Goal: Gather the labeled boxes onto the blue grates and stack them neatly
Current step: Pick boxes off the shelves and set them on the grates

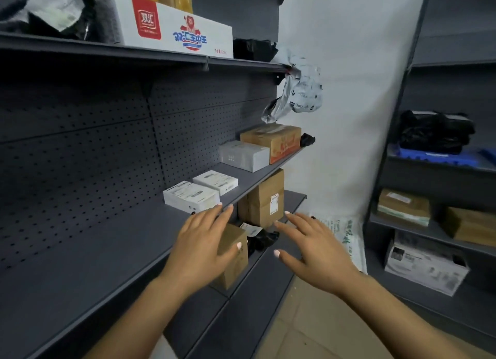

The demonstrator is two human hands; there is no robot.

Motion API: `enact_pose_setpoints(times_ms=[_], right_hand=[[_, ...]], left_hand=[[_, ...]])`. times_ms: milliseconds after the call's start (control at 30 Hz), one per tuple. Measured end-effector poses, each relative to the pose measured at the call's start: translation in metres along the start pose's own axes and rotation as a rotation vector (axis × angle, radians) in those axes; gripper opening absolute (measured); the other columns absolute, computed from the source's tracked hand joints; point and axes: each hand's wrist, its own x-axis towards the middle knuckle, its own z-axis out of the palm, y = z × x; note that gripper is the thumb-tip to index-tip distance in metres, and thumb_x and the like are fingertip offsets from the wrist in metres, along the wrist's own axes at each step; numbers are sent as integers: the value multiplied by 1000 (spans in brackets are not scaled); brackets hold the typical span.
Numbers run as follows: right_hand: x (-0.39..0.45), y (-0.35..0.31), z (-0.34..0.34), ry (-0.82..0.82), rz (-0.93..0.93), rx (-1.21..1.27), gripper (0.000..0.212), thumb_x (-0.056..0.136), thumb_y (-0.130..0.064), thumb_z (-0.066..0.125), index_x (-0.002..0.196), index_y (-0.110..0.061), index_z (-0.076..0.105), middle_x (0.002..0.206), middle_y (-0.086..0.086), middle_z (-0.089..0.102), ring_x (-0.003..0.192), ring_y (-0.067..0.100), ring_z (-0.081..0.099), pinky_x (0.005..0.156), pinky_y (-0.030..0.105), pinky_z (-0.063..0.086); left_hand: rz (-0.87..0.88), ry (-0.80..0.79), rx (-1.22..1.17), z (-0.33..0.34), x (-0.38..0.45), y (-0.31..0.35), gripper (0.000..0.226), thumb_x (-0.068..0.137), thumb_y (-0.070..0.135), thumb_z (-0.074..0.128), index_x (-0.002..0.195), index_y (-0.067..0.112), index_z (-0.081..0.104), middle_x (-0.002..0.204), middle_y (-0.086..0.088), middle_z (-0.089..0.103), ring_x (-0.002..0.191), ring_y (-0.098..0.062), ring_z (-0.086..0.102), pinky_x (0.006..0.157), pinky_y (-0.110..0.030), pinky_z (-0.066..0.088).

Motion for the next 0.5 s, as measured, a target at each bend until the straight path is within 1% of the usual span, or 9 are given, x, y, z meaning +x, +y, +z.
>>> enact_pose_setpoints(times_ms=[100,200,300,433,500], right_hand=[[32,37,11,-13,-37,37,64,86,-62,27,144,-35,33,152,0,32,141,22,25,115,42,23],[61,67,28,-13,-64,56,60,87,-60,32,140,-33,39,147,1,40,137,24,34,112,45,30],[90,89,47,-25,-96,91,57,87,-56,38,136,-30,46,141,4,48,131,27,43,104,49,39],[135,111,69,-39,-138,98,56,87,-55,40,134,-27,49,137,7,52,127,29,48,103,48,40],[159,118,83,-47,-160,103,56,86,-54,40,134,-26,49,136,8,53,126,30,48,102,47,40]], left_hand=[[-55,-21,2,22,37,3,74,90,57,46,150,29,14,156,5,20,142,-13,17,113,-29,9],[-111,-55,20,43,66,-2,75,89,60,43,150,28,13,156,5,21,142,-12,18,114,-30,13],[-164,-89,45,63,88,-14,77,85,64,34,150,26,16,154,4,26,140,-14,22,114,-34,17],[-257,-94,75,92,113,-38,83,78,68,24,148,23,25,151,2,33,138,-16,29,115,-40,20],[-277,-103,101,107,125,-55,84,78,67,24,148,21,28,150,0,35,138,-18,30,115,-41,20]])
